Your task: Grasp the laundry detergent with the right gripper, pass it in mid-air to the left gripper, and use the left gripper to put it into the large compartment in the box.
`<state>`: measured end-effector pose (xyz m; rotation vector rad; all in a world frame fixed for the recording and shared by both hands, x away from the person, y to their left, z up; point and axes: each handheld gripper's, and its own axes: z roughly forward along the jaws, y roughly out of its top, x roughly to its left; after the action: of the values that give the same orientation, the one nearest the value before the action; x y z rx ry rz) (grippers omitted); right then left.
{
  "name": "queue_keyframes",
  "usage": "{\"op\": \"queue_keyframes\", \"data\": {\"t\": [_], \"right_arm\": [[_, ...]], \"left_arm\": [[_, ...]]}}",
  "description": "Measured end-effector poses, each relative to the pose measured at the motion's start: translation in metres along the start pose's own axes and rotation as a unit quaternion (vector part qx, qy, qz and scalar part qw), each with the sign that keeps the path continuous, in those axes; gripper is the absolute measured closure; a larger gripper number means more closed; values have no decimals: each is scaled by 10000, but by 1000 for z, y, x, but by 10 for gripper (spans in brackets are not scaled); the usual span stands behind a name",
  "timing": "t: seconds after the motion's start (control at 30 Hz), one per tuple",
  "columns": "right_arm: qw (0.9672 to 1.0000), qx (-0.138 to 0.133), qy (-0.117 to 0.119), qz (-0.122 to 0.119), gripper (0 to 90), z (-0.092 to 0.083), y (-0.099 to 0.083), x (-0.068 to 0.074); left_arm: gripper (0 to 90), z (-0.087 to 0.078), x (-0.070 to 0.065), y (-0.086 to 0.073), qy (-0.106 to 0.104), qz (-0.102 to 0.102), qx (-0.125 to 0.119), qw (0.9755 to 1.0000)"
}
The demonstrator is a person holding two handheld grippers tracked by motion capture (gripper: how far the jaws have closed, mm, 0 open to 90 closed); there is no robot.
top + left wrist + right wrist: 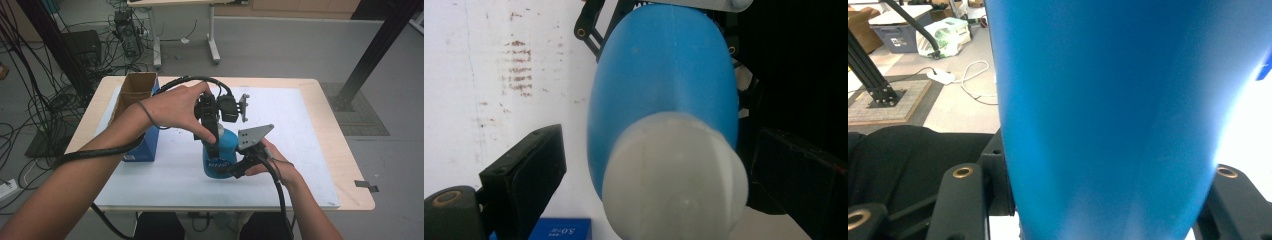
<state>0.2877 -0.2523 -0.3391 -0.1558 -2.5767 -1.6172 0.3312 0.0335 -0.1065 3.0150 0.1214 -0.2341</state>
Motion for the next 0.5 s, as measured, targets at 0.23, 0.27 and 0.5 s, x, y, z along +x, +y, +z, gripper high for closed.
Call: {"op": "queue_keyframes", "data": {"t": [0.23,0.27,0.5], "right_arm": [[10000,-7,8,-3,410,1,2,-1],[10000,-7,8,-3,410,1,2,-1],[10000,-17,-1,-13,410,1,2,0]], "left_arm": [[77,-1,0,-2,6,2,-28,10000],[77,-1,0,-2,6,2,-28,10000],[76,-2,-2,-1,6,6,-12,10000]]}}
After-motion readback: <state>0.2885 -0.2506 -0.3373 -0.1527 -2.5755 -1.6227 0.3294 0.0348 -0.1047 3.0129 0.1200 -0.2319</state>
